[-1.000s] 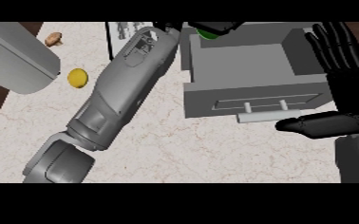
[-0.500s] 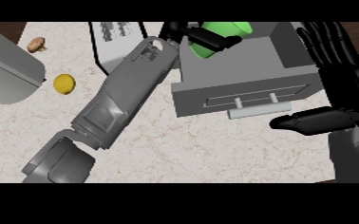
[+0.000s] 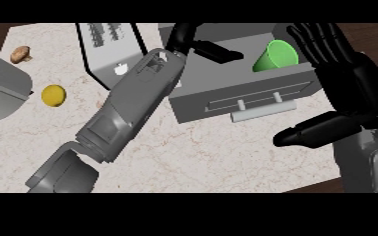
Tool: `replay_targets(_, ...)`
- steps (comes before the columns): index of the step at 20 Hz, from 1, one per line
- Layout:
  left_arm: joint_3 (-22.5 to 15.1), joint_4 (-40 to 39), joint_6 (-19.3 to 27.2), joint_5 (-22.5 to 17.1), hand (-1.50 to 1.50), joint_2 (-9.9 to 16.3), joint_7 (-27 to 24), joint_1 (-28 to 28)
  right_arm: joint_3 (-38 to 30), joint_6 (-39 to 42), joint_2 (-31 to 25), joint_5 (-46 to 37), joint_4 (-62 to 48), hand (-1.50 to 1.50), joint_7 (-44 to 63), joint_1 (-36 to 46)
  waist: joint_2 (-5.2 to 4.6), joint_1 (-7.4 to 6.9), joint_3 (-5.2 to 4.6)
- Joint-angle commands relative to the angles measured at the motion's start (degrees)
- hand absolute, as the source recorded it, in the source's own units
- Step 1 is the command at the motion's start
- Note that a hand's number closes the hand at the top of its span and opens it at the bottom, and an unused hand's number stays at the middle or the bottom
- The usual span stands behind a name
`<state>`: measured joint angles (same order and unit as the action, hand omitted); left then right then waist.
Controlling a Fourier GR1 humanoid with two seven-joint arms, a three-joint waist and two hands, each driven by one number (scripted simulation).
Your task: Pick up the cup, place it into the drawer and close the drawer
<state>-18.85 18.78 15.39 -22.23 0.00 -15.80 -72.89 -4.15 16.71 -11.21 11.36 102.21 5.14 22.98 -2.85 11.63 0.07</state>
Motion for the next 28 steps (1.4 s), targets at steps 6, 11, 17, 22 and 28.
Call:
replay_targets(6, 2.6, 5.2, -1.4, -9.8, -1.5, 0.0, -8.8, 0.7, 8.4, 13.3, -0.7, 9.5, -0.9, 1.5, 3.0, 0.5, 0.38, -1.18, -0.07)
replay_targets(11, 3.4, 3.7, 2.2, -12.5, -1.5, 0.0, -12.4, 0.8, 15.1, 20.5, -8.2, 2.2, 0.8, 1.5, 7.4, -1.2, 0.81, -2.22, -0.11)
replay_targets(17, 4.4, 2.4, 2.8, -14.0, -1.5, 0.0, -14.1, 1.4, 15.3, 18.8, -13.8, -14.4, 1.7, -1.5, 3.9, -4.0, 1.78, -7.27, 0.01)
replay_targets(22, 5.2, 5.3, 1.3, -16.5, -1.5, 0.0, -14.6, 2.0, 19.5, 11.4, -10.4, -26.9, -8.2, -1.5, 0.1, -5.4, 2.24, -10.56, -0.01)
replay_targets(28, 5.9, 7.9, -3.7, -16.1, -1.5, 2.0, -16.1, 7.3, 26.1, 5.3, -7.0, -37.9, -27.3, -1.5, -8.9, -3.1, 2.29, -13.92, 0.02)
